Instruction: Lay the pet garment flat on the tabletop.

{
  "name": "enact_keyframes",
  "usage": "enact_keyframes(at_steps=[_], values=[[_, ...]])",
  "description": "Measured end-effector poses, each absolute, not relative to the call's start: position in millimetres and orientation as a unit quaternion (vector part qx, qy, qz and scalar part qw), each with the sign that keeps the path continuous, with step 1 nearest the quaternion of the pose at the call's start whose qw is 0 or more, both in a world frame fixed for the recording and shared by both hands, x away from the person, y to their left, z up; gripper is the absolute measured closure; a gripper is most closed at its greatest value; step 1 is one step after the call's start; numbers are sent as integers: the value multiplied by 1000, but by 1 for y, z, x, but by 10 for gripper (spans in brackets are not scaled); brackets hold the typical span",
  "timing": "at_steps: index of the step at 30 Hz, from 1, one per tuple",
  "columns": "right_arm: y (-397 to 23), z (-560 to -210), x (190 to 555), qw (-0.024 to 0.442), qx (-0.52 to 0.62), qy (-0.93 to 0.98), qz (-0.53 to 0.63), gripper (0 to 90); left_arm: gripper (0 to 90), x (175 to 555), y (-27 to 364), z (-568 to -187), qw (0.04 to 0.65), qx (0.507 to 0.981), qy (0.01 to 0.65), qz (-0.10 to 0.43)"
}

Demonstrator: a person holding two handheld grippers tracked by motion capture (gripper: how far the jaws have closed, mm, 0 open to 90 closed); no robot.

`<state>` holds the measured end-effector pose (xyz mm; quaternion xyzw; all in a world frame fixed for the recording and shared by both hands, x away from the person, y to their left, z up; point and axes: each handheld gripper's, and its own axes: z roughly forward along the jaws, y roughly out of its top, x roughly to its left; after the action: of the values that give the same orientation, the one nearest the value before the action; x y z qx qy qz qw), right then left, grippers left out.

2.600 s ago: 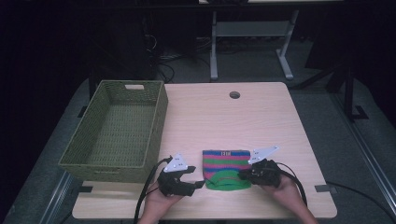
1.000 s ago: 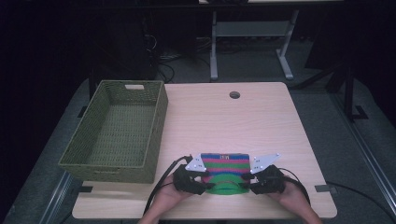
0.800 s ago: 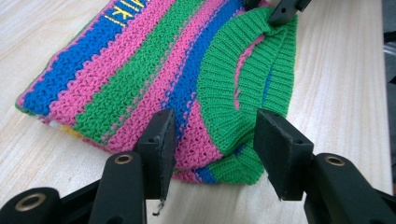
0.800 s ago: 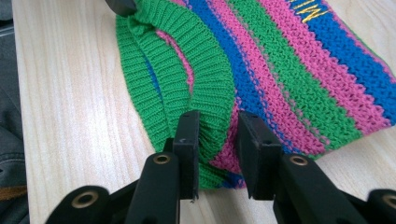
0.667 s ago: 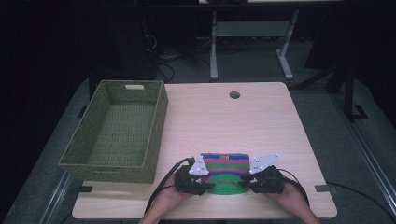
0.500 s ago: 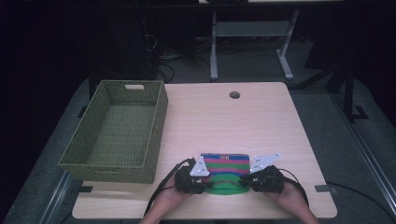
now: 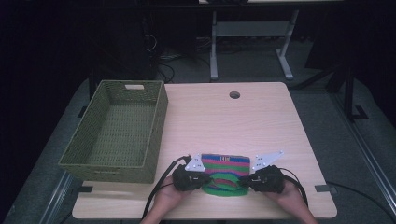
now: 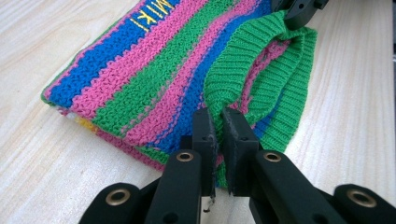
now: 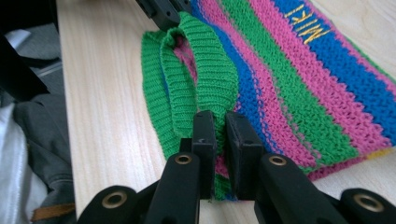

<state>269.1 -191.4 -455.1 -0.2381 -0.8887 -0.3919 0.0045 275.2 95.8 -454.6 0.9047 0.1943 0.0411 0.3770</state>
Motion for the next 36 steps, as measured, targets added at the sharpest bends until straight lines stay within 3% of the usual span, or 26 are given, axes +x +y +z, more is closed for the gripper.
enact_keyframes(at_steps=[36], values=[[-199,-437,252,35,-216,-880,-422,818,849,260,105,-439,420,887,194,-6]])
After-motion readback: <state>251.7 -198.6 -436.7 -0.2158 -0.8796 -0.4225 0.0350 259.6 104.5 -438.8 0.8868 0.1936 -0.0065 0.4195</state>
